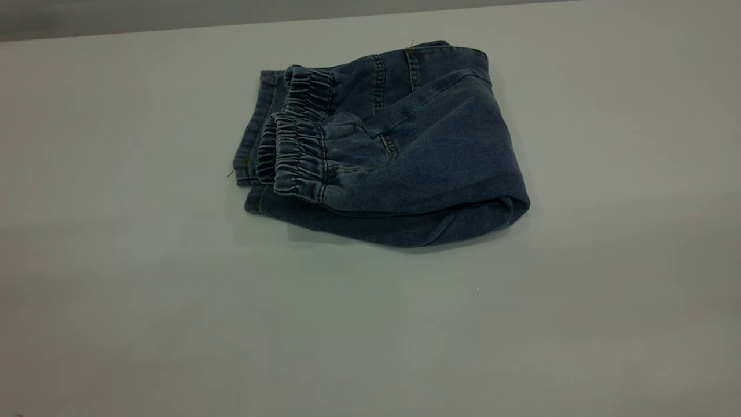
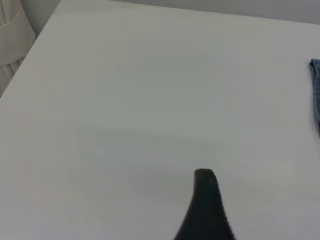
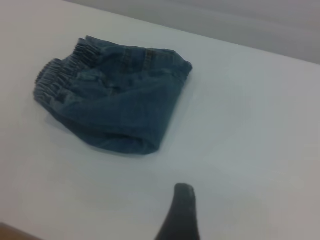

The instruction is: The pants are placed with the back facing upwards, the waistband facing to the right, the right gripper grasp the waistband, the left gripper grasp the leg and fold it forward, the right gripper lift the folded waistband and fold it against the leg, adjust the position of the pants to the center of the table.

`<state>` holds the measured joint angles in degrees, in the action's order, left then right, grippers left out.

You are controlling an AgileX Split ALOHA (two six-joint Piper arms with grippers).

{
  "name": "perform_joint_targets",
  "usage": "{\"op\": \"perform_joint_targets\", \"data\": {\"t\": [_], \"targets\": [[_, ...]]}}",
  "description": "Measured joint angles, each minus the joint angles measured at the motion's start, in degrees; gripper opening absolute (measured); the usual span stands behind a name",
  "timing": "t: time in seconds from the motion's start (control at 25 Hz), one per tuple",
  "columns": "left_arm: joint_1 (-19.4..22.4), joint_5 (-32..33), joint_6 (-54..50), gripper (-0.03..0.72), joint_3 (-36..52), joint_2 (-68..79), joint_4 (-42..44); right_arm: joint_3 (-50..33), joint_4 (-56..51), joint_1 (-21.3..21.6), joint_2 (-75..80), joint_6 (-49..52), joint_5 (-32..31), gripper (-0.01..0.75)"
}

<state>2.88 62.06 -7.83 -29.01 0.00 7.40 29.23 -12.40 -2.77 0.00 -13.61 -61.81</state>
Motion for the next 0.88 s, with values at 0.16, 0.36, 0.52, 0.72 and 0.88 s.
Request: {"op": "perform_joint_targets", "data": {"t": [0.16,0.36,0.52,0.72,0.88], "targets": [[-1.6,0.0,0.0,0.497,0.0,0.0,0.3,0.0,0.1,0.0,0.0,0.0,0.0,0.573],[-2.6,0.0,0.0,0.497,0.0,0.0,0.1,0.0,0.1,0.0,0.0,0.0,0.0,0.573],[-2.6,0.0,0.0,0.497,0.0,0.0,0.1,0.0,0.1,0.0,0.0,0.0,0.0,0.573],[-2.6,0.0,0.0,0.497,0.0,0.0,0.1,0.0,0.1,0.0,0.0,0.0,0.0,0.573],[-2.6,0.0,0.0,0.497,0.0,0.0,0.1,0.0,0.1,0.0,0.0,0.0,0.0,0.573]]}}
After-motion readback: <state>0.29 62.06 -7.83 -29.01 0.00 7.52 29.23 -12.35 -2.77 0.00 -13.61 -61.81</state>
